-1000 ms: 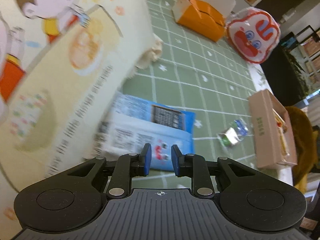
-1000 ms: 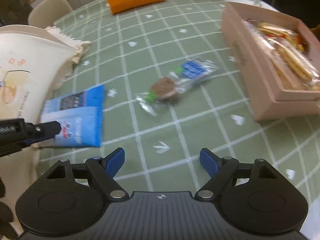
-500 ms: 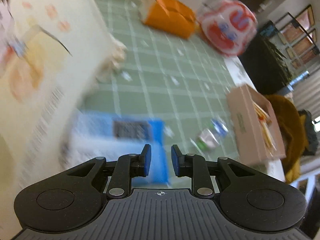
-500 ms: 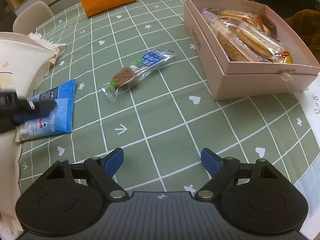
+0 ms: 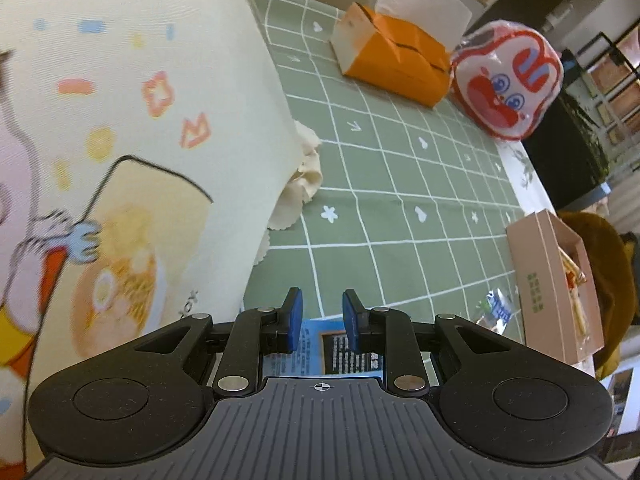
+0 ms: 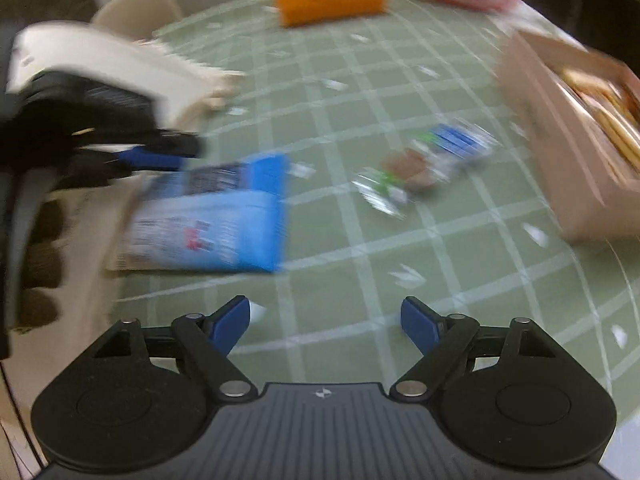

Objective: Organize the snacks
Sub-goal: 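Lower the left tool onto the blue-and-white biscuit packet and grasp it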

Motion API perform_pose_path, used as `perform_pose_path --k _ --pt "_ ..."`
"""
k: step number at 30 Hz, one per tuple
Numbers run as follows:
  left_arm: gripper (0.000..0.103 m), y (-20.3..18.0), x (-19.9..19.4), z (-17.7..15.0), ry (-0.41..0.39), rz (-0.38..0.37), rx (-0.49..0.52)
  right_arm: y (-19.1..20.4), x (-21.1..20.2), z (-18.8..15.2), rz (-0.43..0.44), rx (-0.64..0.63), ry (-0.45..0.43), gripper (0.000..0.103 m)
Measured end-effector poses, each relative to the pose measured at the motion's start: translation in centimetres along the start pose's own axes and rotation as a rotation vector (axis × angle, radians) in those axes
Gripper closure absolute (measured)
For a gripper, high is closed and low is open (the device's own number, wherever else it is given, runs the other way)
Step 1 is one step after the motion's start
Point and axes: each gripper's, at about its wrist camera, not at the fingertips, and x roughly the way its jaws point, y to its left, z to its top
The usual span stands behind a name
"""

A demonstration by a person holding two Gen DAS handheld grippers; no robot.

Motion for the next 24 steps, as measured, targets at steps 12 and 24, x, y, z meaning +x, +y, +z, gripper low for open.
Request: perform_pose_path --k 12,24 --pt "0.081 0.8 0.1 -0.3 0.023 -0.013 -0.071 2.8 2.8 2.7 -0.106 -0.127 -0.056 0.028" --pt "0.074 -0.2 -0.1 -5.2 0.159 -0.176 -0.202 -3.3 2.4 4.7 -0.227 -0.061 -0.074 0.028"
